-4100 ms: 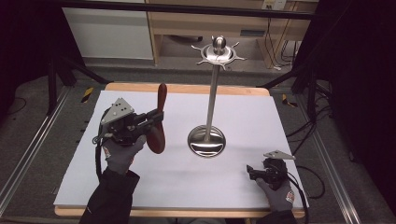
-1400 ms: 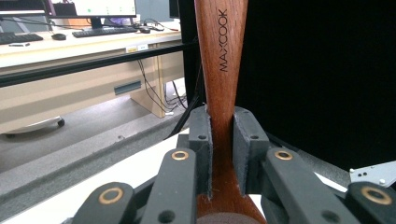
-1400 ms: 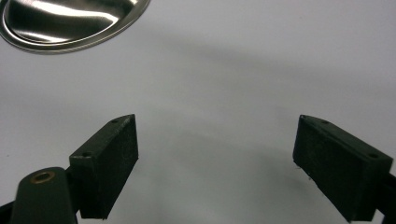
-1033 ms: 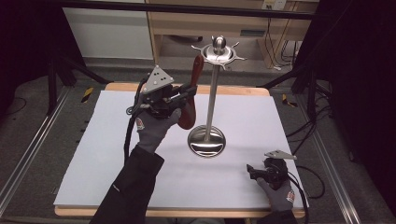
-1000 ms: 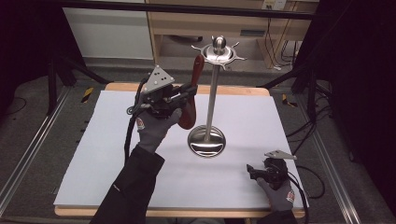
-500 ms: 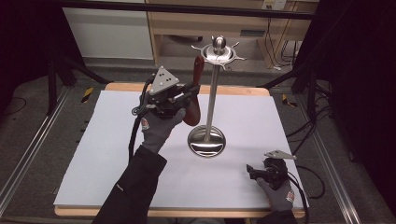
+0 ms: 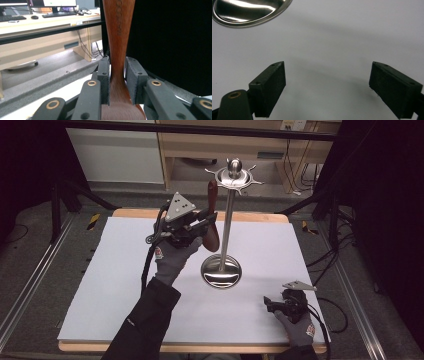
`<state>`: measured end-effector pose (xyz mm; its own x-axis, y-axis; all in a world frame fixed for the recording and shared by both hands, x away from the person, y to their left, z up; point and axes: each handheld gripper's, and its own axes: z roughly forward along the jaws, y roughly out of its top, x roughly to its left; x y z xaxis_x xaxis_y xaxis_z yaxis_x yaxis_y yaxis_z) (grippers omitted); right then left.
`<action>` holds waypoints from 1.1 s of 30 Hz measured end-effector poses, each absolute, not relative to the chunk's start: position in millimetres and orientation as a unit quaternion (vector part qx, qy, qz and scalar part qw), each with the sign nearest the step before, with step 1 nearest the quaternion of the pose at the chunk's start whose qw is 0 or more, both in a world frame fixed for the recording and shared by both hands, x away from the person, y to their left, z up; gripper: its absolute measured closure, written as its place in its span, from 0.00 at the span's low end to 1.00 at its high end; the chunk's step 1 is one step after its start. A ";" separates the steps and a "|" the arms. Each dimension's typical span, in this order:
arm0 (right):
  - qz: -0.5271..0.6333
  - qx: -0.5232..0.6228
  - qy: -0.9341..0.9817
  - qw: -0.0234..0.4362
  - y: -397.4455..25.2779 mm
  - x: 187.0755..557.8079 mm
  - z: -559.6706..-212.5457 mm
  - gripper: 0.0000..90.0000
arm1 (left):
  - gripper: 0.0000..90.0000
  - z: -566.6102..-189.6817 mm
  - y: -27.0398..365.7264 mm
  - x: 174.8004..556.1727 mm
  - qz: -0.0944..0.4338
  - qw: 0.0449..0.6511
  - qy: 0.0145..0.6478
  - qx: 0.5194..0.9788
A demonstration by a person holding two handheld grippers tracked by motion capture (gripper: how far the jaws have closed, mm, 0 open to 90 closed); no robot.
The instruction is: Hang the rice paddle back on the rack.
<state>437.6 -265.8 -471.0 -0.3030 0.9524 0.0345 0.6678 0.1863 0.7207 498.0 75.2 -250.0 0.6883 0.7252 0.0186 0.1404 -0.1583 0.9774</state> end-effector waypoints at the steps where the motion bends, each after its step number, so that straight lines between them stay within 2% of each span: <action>1: 0.327 0.548 0.739 0.217 -265.9 437.6 -470.9 0.16 | 0.81 -250.4 75.5 498.0 0.253 0.575 0.302 0.717; 5: 0.328 0.548 0.739 0.216 -265.6 437.4 -470.6 0.16 | 0.80 -251.2 76.7 495.4 0.252 0.574 0.297 0.720; 12: 0.325 0.547 0.740 0.220 -265.9 437.5 -470.7 0.15 | 0.65 -258.5 84.1 488.5 0.243 0.568 0.296 0.728; 20: 0.325 0.548 0.739 0.220 -265.9 437.4 -470.8 0.15 | 0.55 -272.7 99.7 477.6 0.235 0.553 0.298 0.742; 33: 0.322 0.551 0.738 0.219 -264.9 436.6 -471.7 0.15 | 0.47 -309.6 130.0 465.4 0.221 0.523 0.316 0.760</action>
<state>436.6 -264.9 -471.7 -0.2982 0.9540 0.0321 0.6721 0.1860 0.7168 465.4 130.0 -309.6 0.7020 0.7121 0.0055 0.2494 -0.2530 0.9348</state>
